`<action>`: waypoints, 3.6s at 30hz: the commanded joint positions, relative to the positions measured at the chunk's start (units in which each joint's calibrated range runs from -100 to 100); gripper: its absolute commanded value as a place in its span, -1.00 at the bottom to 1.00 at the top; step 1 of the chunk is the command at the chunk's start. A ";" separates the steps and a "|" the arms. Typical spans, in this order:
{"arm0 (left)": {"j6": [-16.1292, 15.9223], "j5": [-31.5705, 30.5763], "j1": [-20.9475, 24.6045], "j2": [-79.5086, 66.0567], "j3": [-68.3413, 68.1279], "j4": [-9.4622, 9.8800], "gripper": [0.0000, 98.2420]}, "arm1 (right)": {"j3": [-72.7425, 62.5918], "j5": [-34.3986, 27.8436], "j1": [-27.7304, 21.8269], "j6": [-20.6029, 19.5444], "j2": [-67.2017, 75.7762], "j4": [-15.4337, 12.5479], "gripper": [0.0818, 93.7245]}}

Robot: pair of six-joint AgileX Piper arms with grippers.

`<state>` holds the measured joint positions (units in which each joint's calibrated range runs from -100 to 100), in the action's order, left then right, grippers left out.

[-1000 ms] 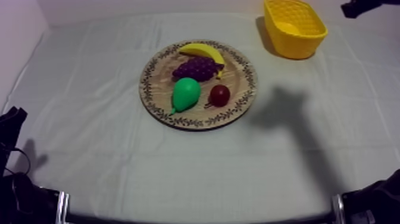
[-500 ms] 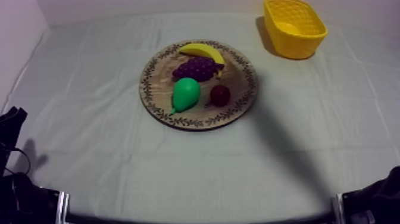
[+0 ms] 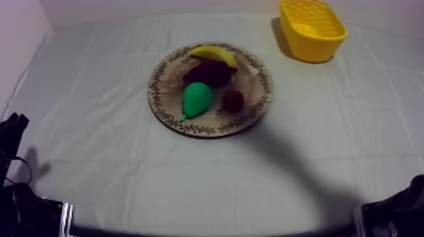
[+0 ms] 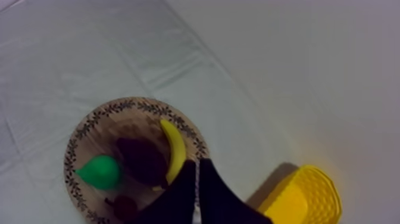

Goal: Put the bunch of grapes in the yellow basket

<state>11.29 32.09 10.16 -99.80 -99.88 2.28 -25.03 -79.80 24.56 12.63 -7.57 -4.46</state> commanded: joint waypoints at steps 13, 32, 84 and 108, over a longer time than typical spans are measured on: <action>0.02 0.00 0.01 -0.03 -0.01 0.00 -1.00 | -0.12 -1.42 1.88 2.83 -6.24 1.59 -0.99; 0.02 0.00 0.01 -0.03 -0.01 0.00 -1.00 | -1.30 -9.18 2.90 16.94 -8.63 3.66 -0.99; 0.02 0.00 0.01 -0.03 -0.01 0.00 -1.00 | 14.42 5.79 2.08 12.06 -11.96 3.09 0.60; 0.02 0.00 0.01 -0.03 -0.01 0.00 -1.00 | 7.33 11.32 3.99 10.74 -31.84 3.85 0.57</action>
<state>11.29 32.09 10.16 -99.80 -99.88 2.28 -17.05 -68.31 28.50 23.58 -38.41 -0.80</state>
